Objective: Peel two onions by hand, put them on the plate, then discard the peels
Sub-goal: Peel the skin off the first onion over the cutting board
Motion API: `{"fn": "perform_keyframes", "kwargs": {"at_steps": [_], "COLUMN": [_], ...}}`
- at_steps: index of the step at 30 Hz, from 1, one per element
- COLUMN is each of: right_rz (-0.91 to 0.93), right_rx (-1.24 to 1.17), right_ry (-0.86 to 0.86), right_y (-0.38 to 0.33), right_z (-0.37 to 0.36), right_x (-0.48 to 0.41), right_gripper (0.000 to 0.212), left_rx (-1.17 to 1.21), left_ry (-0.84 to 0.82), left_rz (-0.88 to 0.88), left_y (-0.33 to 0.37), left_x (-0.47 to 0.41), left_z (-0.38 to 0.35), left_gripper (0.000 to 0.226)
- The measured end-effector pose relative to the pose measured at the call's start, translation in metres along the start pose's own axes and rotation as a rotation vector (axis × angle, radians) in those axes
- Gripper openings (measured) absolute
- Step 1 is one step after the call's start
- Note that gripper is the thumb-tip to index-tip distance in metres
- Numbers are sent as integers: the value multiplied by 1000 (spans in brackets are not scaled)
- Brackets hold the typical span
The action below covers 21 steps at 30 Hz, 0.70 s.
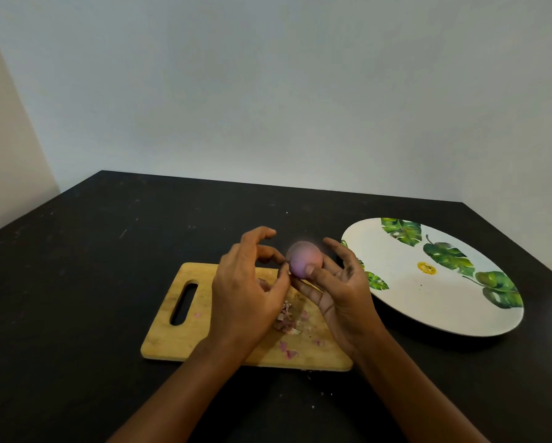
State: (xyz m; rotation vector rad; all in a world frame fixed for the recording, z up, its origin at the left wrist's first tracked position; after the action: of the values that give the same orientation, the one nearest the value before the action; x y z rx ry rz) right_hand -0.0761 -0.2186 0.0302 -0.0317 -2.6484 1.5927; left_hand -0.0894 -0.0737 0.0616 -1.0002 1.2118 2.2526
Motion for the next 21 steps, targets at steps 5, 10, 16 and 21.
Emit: {"fn": "perform_keyframes", "kwargs": {"at_steps": [5,10,16,21], "right_rz": [8,16,38,46], "right_rx": [60,108,175,225], "right_ry": [-14,-26,-33,-33], "right_y": [0,-1,-1,1], "right_z": [-1,-4,-3,-4], "right_x": [2,4,5,6], "right_gripper": [68,78,78,79], "left_rx": [-75,-97,-83,-52], "left_ry": [8,8,26,-11], "left_rz": [-12,-10,15,82], "left_y": [-2,-3,-4,-7], "left_x": [1,-1,-1,-1], "left_z": [-1,0,1,0], "left_gripper": [64,64,69,70]}}
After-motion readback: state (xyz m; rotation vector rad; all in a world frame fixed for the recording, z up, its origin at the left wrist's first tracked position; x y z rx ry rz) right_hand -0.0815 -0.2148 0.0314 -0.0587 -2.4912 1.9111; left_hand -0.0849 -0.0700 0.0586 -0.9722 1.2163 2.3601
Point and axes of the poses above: each hand's wrist, its own x-axis away from the middle knuckle, its own z-axis out of the back of the hand, y = z × x, the point moved 4 cm from there along -x, towards the middle knuckle, and after that the axes turned 5 degrees about -z, right-handed, at the moved point
